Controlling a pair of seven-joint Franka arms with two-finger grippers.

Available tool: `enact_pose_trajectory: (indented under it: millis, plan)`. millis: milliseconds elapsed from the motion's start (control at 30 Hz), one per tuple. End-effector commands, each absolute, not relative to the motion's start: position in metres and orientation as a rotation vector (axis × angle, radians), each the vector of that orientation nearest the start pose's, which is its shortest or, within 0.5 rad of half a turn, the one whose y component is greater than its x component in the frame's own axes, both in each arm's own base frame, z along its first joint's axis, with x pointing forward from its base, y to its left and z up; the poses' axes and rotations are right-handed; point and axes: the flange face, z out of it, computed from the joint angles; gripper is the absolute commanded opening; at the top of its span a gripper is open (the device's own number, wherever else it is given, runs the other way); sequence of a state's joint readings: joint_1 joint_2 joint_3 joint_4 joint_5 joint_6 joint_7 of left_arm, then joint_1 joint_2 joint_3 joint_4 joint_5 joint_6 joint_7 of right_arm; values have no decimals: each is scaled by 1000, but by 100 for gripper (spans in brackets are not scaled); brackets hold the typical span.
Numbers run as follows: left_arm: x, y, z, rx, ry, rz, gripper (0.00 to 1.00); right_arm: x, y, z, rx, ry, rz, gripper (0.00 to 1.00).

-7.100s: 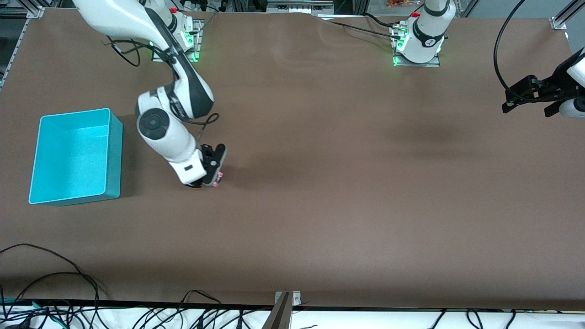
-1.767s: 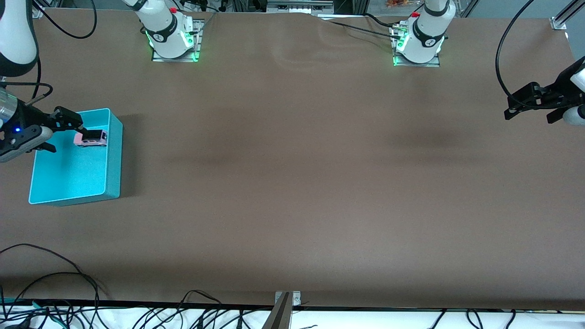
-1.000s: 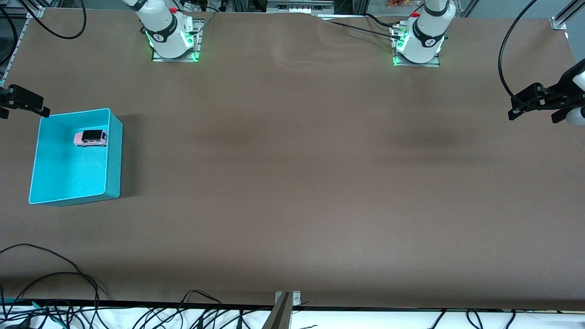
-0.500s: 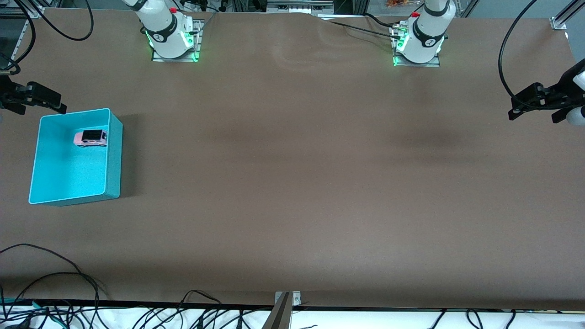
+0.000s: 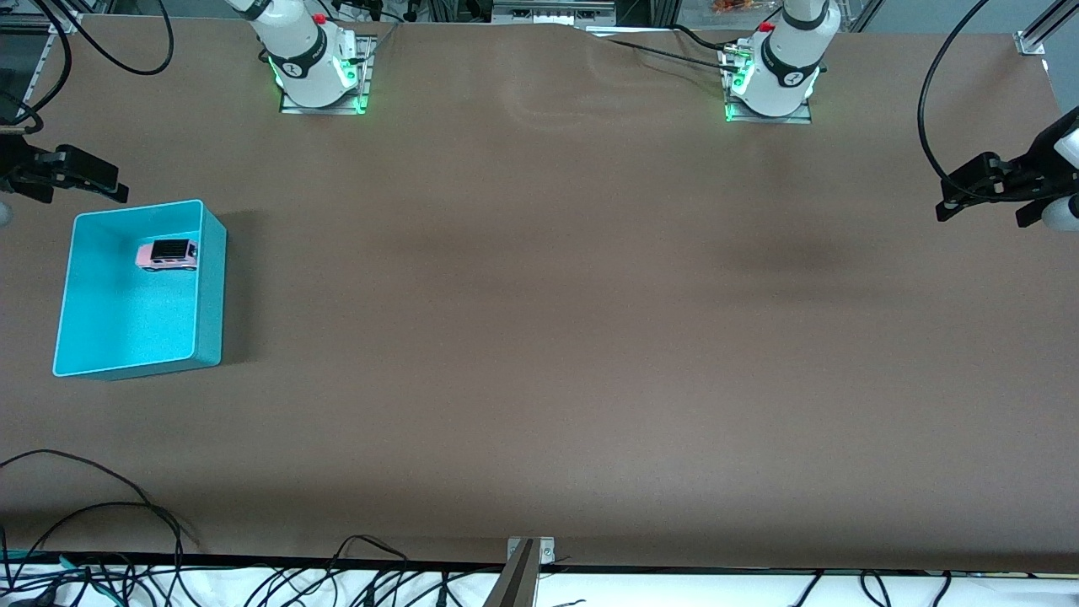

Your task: Wind and store pink jeep toy

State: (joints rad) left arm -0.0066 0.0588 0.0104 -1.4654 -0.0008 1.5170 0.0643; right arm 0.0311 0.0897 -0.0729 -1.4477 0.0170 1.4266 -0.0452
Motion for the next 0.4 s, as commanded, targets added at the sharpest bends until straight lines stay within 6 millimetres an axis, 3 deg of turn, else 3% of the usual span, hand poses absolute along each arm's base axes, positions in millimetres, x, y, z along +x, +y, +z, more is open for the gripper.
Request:
enact_pose_trajectory:
  millis: [0, 367]
  plan:
    - [568, 1, 643, -3118, 103, 23, 100, 568, -16, 627, -3132, 4, 182, 100]
    - [565, -1, 648, -3120, 108, 8, 100, 569, -16, 627, -3134, -6, 168, 100]
